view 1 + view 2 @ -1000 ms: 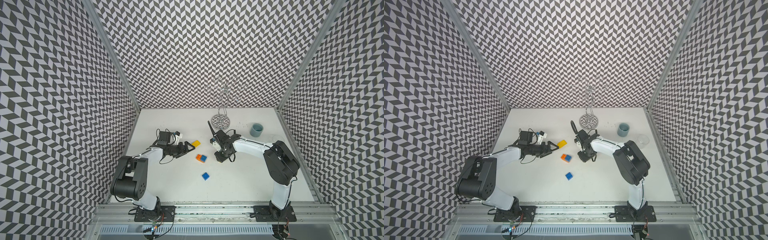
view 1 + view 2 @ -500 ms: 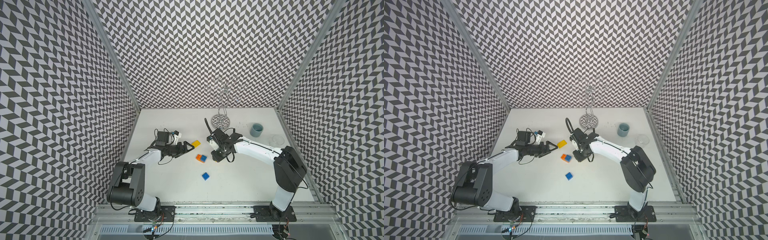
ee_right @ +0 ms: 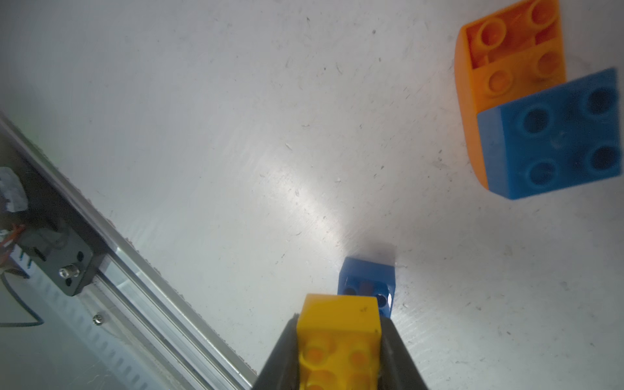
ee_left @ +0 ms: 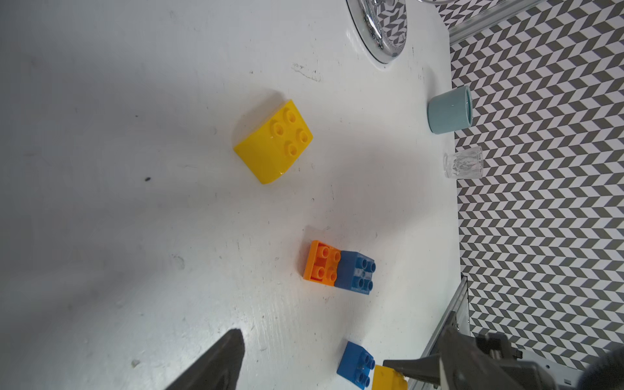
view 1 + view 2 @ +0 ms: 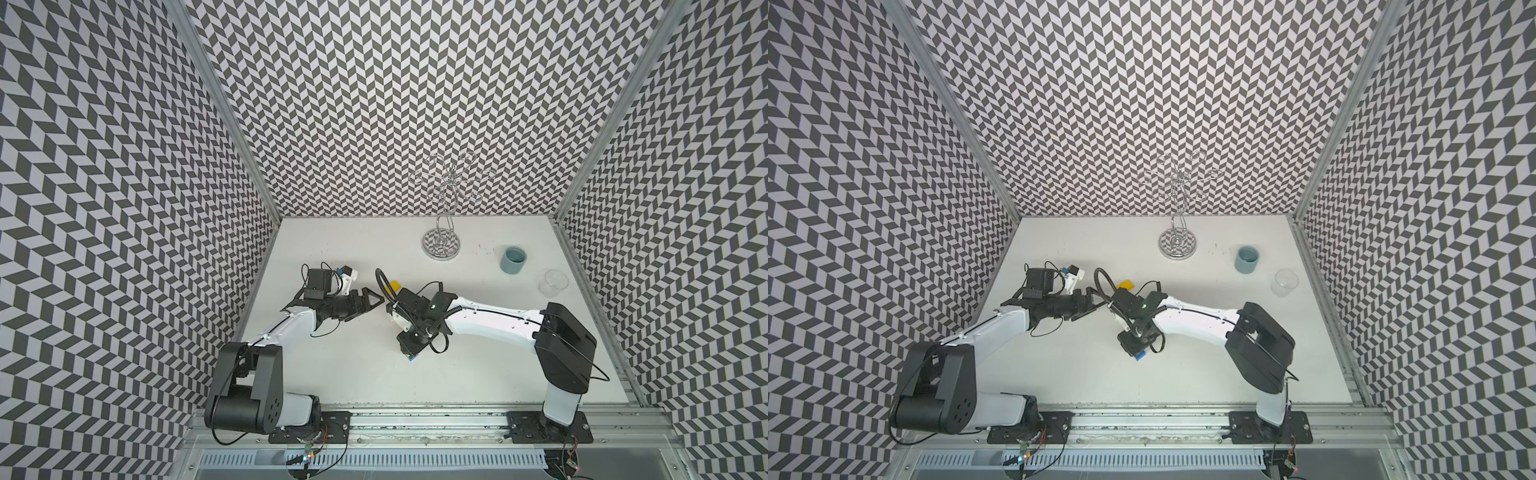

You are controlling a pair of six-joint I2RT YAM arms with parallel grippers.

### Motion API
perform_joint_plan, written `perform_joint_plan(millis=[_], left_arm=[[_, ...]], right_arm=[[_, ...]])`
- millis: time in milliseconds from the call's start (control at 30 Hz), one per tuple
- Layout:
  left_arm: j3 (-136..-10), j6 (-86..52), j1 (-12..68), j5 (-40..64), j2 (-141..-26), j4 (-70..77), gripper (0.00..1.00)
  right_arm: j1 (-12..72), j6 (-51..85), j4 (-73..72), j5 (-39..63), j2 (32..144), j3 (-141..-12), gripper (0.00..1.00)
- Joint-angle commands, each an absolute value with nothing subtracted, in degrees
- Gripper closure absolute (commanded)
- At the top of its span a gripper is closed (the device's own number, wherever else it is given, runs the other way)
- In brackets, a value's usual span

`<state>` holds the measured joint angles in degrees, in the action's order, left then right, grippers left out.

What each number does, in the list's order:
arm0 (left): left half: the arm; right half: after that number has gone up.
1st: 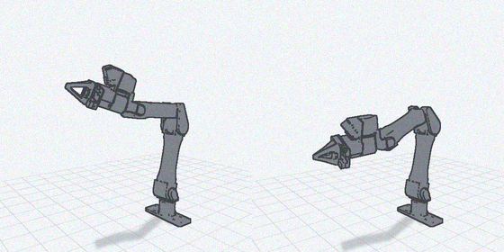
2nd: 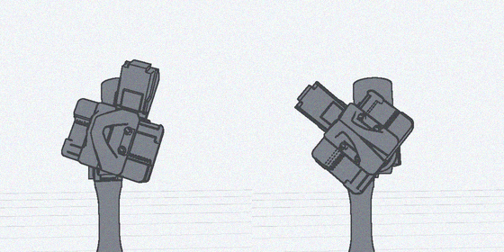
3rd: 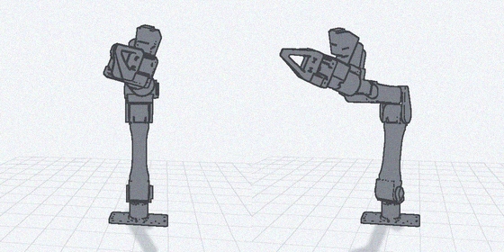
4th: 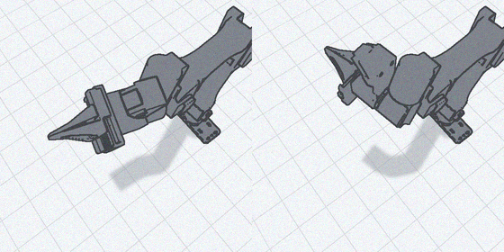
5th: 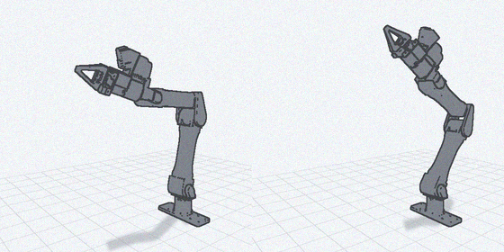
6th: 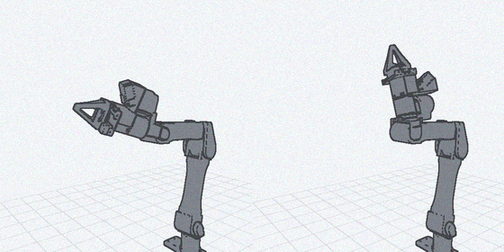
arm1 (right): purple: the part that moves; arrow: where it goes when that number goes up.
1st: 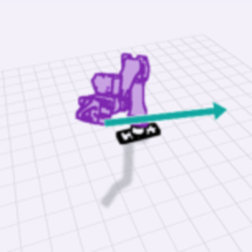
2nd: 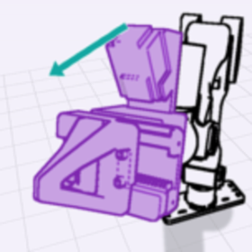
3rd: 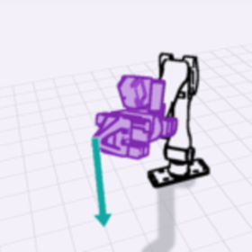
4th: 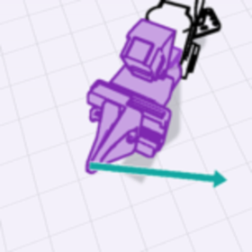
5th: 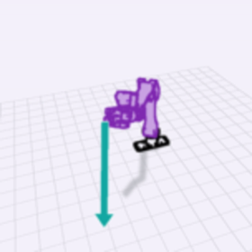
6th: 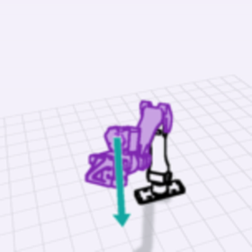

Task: Assemble the letter s with lego
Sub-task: Assemble the lego brick with the lego brick.

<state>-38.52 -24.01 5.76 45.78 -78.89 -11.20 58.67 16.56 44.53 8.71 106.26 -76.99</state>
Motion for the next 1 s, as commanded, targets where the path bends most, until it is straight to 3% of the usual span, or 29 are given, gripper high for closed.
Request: perform_joint_plan(millis=[0,967], left_arm=[[-37.71,-22.90,5.20,46.23,-77.38,-12.02,0.07],[-38.07,-22.85,4.13,46.54,-78.74,-11.38,0.07]], right_arm=[[59.18,17.84,43.05,7.74,107.14,-77.96,0.81],[57.97,14.67,43.31,5.35,111.62,-79.77,0.82]])
